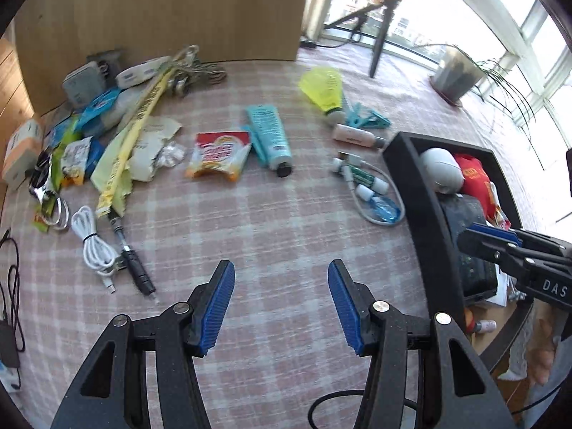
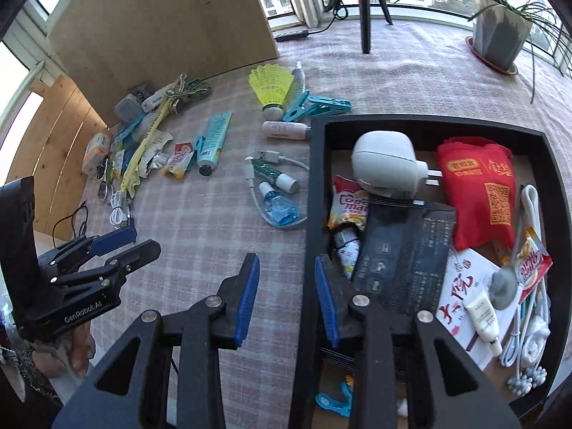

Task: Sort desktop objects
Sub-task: 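Move both tools back to the table toward the white cable and pen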

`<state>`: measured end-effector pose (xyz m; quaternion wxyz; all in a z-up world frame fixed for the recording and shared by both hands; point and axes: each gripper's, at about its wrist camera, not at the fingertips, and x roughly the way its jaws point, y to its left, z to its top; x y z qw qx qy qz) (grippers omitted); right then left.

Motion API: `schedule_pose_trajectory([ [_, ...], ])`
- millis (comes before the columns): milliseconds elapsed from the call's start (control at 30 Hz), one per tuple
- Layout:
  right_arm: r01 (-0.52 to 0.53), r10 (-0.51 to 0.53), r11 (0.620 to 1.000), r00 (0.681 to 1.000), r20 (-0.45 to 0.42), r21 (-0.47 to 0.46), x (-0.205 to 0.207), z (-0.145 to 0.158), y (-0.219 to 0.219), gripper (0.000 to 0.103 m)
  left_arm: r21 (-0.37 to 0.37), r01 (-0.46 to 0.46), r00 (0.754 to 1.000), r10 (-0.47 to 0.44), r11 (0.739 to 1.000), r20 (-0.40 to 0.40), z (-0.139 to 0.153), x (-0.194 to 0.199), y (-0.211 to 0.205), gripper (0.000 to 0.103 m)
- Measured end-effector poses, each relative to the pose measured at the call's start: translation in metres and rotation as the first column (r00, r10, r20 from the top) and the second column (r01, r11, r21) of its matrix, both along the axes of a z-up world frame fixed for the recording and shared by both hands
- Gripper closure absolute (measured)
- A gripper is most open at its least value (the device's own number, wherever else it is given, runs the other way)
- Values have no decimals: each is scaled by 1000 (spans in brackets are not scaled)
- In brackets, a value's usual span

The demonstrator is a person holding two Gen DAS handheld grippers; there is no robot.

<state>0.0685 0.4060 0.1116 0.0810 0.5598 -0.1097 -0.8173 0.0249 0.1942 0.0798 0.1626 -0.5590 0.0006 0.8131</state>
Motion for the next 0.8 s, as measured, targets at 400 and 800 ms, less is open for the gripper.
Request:
schedule_pose_trajectory([
  [400, -272, 274, 960, 962, 11, -59, -62, -17, -136, 71, 27, -363, 929, 360, 931, 90, -35, -44, -138, 52],
  [800, -389, 393, 919, 916, 74, -67, -103, -49, -223, 71, 10, -424, 898, 419, 906, 135, -65, -71, -159, 55],
])
